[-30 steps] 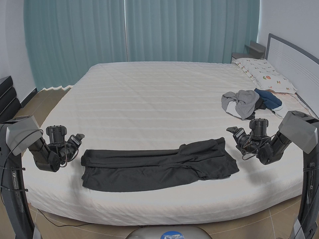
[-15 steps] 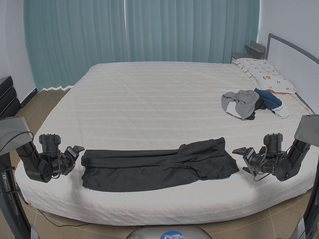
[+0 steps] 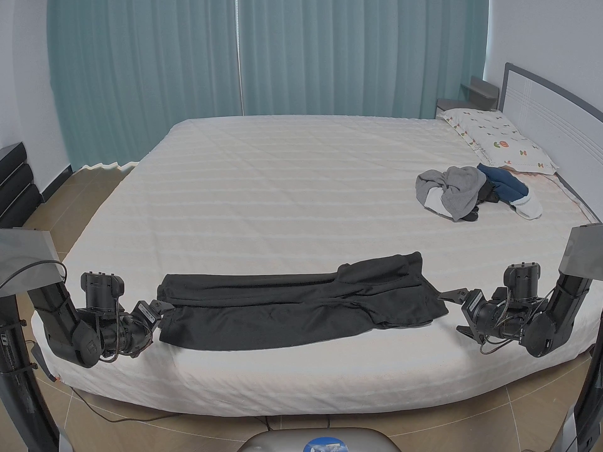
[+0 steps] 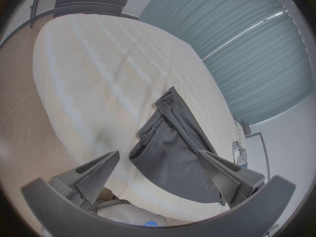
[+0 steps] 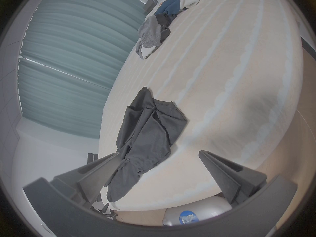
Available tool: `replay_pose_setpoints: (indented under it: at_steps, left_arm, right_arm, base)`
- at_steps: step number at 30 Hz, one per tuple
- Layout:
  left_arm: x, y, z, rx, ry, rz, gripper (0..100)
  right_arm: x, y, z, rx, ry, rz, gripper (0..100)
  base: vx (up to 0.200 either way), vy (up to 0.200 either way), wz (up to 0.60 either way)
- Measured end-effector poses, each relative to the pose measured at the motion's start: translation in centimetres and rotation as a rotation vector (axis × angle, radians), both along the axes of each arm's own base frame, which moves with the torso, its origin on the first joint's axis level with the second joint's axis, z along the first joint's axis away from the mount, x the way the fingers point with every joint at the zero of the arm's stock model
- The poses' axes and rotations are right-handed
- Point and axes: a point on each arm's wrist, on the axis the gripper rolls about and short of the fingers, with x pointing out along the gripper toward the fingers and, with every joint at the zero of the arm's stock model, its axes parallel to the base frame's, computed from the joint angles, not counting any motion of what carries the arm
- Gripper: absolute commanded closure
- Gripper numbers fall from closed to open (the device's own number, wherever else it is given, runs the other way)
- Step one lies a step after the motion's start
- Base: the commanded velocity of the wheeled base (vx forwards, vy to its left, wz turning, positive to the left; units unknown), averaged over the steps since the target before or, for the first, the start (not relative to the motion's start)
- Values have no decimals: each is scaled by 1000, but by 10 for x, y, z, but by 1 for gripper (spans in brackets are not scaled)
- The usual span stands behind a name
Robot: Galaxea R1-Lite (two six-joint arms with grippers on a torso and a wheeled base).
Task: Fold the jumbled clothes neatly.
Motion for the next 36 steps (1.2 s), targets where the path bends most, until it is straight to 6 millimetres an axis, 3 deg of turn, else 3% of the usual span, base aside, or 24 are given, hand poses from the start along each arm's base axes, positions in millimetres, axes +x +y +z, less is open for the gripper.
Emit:
replay_pose_setpoints:
  at_steps: [20,21,36]
  left_arm:
    - [16,-31,-23,112,2,-1,0]
    - [17,-31,-24,119,2,3,100]
    - [27,-29,-27,107,-47,58,100]
  right_arm:
    - [6,3,-8,-4,12,2,0]
    - [6,4,-9,-5,12,4,0]
    - [29,28,-29,-100,-2,-55,0]
  base:
    - [0,0,0]
    - [0,0,0]
    - [0,0,0]
